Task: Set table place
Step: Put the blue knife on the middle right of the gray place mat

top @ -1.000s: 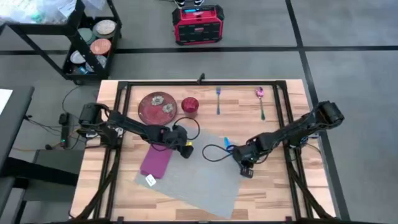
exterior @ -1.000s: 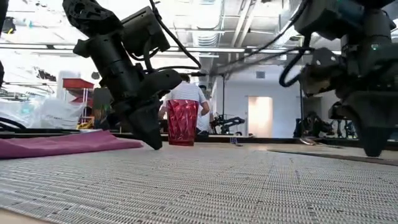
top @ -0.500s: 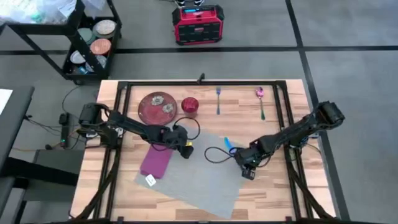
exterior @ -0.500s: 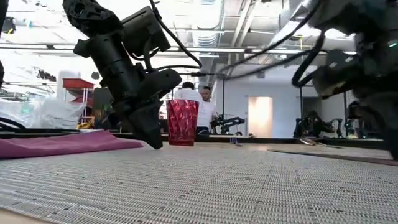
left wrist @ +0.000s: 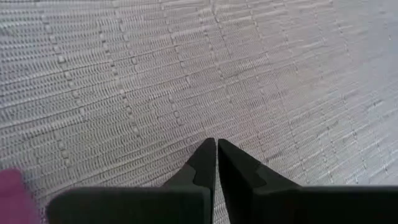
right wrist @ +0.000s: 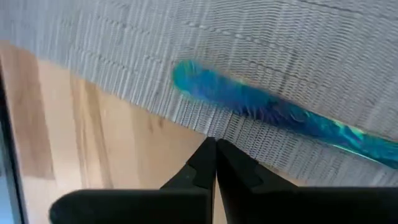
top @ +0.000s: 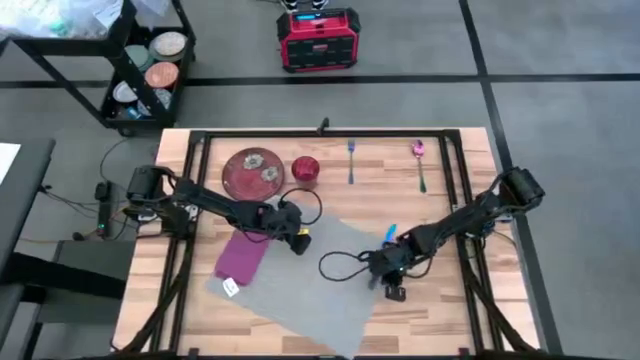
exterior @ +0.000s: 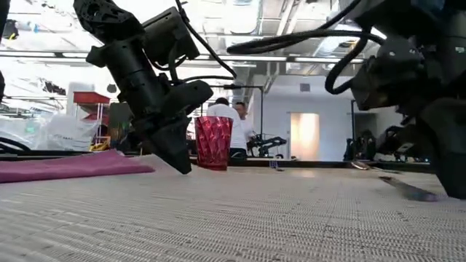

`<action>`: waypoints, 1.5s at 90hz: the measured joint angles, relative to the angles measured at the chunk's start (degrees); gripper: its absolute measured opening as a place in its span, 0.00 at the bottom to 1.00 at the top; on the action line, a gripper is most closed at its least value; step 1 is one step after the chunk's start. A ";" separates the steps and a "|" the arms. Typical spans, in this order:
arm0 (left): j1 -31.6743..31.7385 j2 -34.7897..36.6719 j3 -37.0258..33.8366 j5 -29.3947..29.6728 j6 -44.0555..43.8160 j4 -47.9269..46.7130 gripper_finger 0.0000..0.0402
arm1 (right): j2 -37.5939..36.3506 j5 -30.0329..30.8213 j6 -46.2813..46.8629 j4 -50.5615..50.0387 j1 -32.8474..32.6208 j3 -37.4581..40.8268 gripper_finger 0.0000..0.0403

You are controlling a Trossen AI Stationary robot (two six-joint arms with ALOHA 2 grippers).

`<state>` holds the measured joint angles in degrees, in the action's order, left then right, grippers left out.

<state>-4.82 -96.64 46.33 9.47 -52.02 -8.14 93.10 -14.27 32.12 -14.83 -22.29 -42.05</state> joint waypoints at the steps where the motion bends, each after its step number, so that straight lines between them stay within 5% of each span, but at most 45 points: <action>1: 0.00 0.00 0.00 0.00 0.11 0.00 0.00 | -0.01 -0.05 0.19 -0.22 -0.01 -0.03 0.00; 34: 0.00 0.00 0.00 0.41 -1.08 0.39 0.00 | -6.23 8.55 2.37 -10.84 2.07 0.01 0.00; 69: 0.00 0.00 0.00 0.68 -2.18 0.66 0.00 | -5.68 8.42 -6.99 -13.55 11.90 0.01 0.00; 114: 0.00 0.00 -0.02 1.02 -3.38 1.53 0.00 | -5.68 6.63 -7.58 -9.00 10.19 0.01 0.00; 135: 0.00 0.00 -0.02 1.29 -3.01 1.53 0.00 | -6.69 13.12 -4.08 -16.66 10.19 0.03 0.00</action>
<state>-4.82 -96.64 46.30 10.76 -55.03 -6.61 86.41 -1.15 28.05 -31.49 -12.09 -42.02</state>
